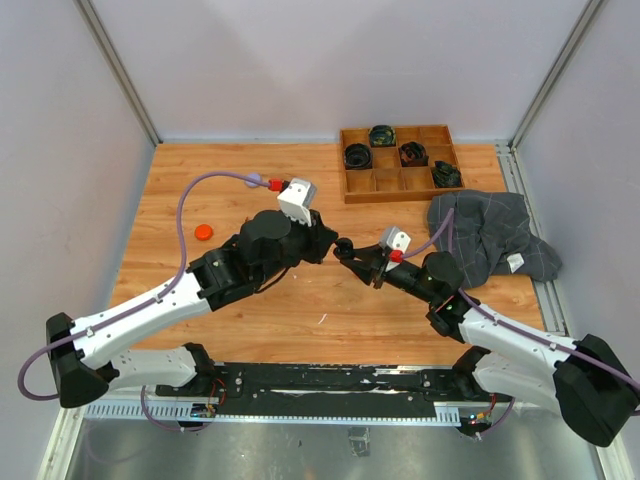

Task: Insert the wireless bluetooth earbuds into the charging case
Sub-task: Place the earbud in the charging case.

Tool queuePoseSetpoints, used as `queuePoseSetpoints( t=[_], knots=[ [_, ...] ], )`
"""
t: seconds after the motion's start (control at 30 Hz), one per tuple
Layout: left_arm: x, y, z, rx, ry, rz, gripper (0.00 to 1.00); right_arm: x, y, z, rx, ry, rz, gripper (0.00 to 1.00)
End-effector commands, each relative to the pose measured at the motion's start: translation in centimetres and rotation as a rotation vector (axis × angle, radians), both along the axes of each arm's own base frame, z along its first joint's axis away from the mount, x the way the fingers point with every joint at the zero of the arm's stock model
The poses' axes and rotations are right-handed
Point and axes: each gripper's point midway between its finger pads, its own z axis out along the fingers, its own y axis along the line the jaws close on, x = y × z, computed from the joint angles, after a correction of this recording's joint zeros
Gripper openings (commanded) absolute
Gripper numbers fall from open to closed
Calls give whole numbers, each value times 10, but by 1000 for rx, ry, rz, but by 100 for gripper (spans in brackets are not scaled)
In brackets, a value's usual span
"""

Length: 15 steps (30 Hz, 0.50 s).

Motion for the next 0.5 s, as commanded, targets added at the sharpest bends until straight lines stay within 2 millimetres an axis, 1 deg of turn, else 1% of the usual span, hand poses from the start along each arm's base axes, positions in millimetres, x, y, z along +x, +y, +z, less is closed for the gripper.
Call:
queuePoseSetpoints(
  t=[0.0, 0.13, 0.27, 0.47],
  knots=[
    [-7, -20, 30, -101, -97, -117, 9, -5, 6, 33, 90, -112, 26, 1],
    [-11, -26, 35, -130, -129, -165, 9, -6, 6, 45, 128, -141, 31, 1],
    [-15, -29, 32, -147, -138, -189, 9, -8, 6, 55, 161, -163, 38, 1],
    [-18, -31, 30, -157, -158, -216, 9, -11, 5, 65, 198, -177, 46, 1]
  ],
)
